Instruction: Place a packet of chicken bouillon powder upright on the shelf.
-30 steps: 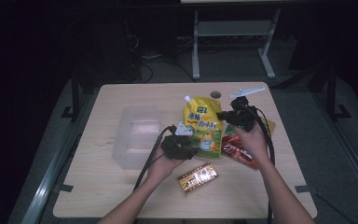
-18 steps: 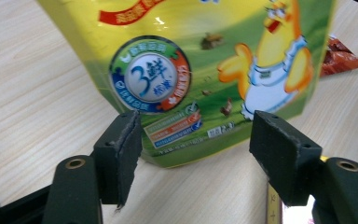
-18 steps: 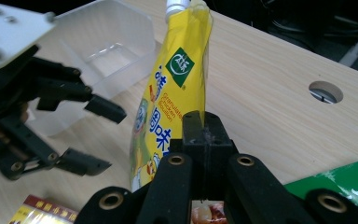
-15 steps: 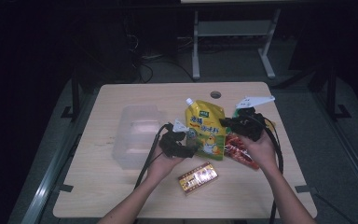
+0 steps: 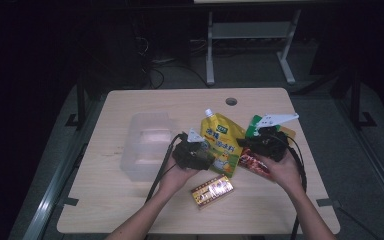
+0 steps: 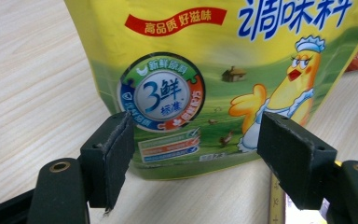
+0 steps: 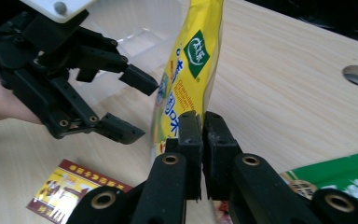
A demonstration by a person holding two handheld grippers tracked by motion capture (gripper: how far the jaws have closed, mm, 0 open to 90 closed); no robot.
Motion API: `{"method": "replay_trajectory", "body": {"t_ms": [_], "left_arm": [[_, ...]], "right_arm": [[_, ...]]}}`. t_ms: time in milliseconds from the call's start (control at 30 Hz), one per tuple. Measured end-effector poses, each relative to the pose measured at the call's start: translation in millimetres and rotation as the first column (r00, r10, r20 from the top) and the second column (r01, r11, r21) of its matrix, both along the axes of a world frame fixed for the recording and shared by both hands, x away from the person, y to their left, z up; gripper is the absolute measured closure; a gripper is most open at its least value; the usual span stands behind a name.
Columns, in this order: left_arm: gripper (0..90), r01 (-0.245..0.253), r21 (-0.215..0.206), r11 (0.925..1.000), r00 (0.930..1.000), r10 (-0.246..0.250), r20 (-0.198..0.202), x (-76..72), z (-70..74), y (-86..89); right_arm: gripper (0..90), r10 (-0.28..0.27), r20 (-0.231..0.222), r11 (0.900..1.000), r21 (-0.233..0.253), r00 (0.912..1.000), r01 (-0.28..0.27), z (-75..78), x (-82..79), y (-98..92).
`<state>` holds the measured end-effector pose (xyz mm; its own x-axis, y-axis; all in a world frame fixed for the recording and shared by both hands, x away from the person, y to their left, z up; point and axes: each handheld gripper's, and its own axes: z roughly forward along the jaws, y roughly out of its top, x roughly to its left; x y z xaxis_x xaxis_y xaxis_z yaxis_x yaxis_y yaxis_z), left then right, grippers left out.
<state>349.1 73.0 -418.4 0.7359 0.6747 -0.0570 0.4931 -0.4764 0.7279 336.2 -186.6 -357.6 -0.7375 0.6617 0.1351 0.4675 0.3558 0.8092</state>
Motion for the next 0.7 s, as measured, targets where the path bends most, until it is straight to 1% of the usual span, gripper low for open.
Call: {"method": "replay_trajectory", "body": {"t_ms": [33,67,100,200,267,333,433,467,500,533,567,633,667,700], "left_arm": [[26.9,0.001,0.005,1.0000,1.0000,-0.001,0.001,-0.5,-0.3,-0.6],[26.9,-0.007,0.000,1.0000,0.9999,0.007,-0.009,-1.5,-0.7,-1.4],[26.9,-0.002,0.009,1.0000,1.0000,0.002,-0.003,-1.2,-0.9,-1.3],[27.0,0.002,0.013,0.9999,1.0000,-0.002,0.001,-1.0,-1.3,-0.8],[27.1,-0.001,0.011,0.9999,1.0000,0.001,-0.001,-1.1,-1.9,-0.4],[27.4,0.000,0.011,0.9999,1.0000,0.000,-0.004,-1.2,-2.2,-0.3],[27.6,-0.004,0.010,0.9999,1.0000,0.004,-0.009,-1.6,-2.7,-0.4],[27.8,-0.005,0.003,1.0000,0.9999,0.005,-0.013,-1.7,-3.1,-0.7],[28.1,0.000,0.005,1.0000,0.9999,0.000,-0.011,-1.4,-3.2,-0.7],[28.5,0.003,0.004,1.0000,0.9999,-0.003,-0.014,-1.6,-3.5,-1.0],[28.9,0.003,0.004,1.0000,0.9999,-0.003,-0.014,-1.6,-3.5,-1.0],[28.9,0.010,0.011,0.9999,0.9998,-0.010,-0.015,-1.6,-4.0,-1.2],[29.1,0.011,0.009,0.9999,0.9998,-0.011,-0.017,-1.6,-4.2,-1.2],[29.1,0.010,0.008,0.9999,0.9998,-0.010,-0.018,-1.5,-4.3,-1.2]], "right_arm": [[87.2,0.000,0.001,1.000,0.005,1.0000,0.000,-0.6,-0.1,-0.6],[87.5,-0.001,0.007,1.000,0.013,1.0000,0.001,-0.5,-0.8,-1.1],[87.2,0.004,0.008,1.000,0.017,1.0000,-0.004,-0.2,-1.2,-1.7],[85.3,0.016,0.000,1.000,0.025,0.9999,-0.016,-0.3,-1.4,-1.1],[82.9,0.030,-0.005,0.999,0.033,0.9995,-0.030,-1.0,-0.9,-0.1],[81.9,0.034,-0.014,0.999,0.035,0.9993,-0.033,-1.3,-1.0,1.1],[77.5,0.053,-0.042,0.998,0.015,0.9977,-0.053,-5.1,1.2,6.0],[76.1,0.055,-0.047,0.998,0.006,0.9974,-0.055,-6.2,1.8,7.3],[75.0,0.058,-0.054,0.998,-0.001,0.9969,-0.058,-8.1,2.9,8.9],[71.8,0.058,-0.072,0.998,-0.002,0.9957,-0.059,-12.0,5.4,12.3],[71.8,0.058,-0.072,0.998,-0.002,0.9957,-0.059,-12.0,5.4,12.3],[69.8,0.050,-0.083,0.999,-0.010,0.9953,-0.051,-15.0,7.1,16.0],[69.9,0.035,-0.088,0.999,-0.018,0.9955,-0.037,-17.2,8.1,20.1],[71.1,0.027,-0.079,0.999,-0.028,0.9965,-0.029,-17.7,8.5,21.9]]}}
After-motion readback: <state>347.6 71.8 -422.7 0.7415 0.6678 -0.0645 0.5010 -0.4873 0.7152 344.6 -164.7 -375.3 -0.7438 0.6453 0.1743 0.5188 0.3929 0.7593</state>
